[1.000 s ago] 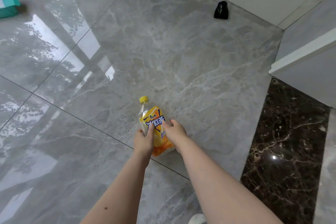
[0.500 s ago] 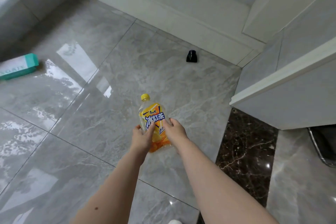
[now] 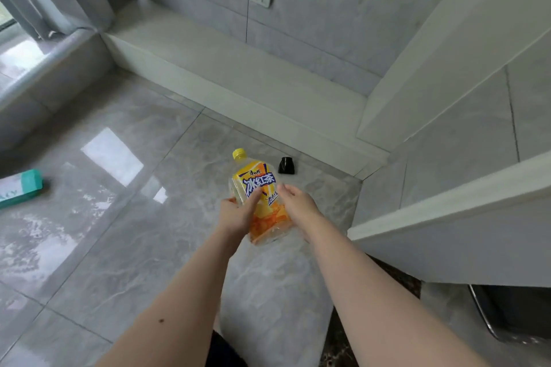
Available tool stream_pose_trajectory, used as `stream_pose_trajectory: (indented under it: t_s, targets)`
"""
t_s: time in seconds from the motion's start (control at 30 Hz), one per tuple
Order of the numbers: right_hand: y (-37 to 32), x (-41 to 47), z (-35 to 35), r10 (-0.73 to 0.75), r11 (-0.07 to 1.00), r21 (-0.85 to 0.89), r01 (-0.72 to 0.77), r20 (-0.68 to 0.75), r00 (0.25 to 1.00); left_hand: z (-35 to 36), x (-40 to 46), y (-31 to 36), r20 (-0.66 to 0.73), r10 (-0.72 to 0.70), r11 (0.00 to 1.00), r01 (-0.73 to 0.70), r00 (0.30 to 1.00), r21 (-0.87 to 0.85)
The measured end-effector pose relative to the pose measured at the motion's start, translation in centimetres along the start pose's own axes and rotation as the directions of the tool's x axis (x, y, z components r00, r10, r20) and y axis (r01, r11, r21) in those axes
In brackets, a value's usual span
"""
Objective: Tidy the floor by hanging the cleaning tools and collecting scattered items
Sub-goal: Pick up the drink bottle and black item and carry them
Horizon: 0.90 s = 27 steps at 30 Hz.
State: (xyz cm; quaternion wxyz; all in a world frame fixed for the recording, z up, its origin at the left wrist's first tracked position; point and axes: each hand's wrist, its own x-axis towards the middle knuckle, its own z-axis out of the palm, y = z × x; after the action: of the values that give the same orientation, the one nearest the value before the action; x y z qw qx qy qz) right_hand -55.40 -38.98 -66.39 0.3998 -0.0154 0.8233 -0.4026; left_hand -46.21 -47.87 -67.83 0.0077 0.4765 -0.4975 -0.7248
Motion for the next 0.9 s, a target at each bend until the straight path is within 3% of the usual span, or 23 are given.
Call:
stream_pose_trajectory:
  t_s: [0.17, 0.37, 0.63, 0.9]
  targets:
    - [-3.3, 5.7, 0.0, 0.048, 0.998, 0.04, -0.048, 0.011, 0.999, 0.1, 6.6, 4.9, 0.03, -0.129, 0.987, 0.125, 0.991, 0.105]
    - [-6.1, 11.5, 0.0, 0.075, 0.994, 0.084, -0.07, -0.048, 0.996, 0.4, 12.7, 8.1, -0.031, -0.124, 0.977, 0.127, 0.992, 0.171]
    - [-1.9, 21.3, 0.3, 0.185, 0.972, 0.163, -0.167, -0.102, 0.977, 3.4, 22.1, 3.5, -0.063, -0.124, 0.983, 0.131, 0.99, 0.13]
    - [5.1, 33.1, 0.3, 0.169, 0.984, 0.089, -0.154, -0.2, 0.965, 5.6, 33.7, -2.6, -0.12, -0.115, 0.966, 0.139, 0.986, 0.216]
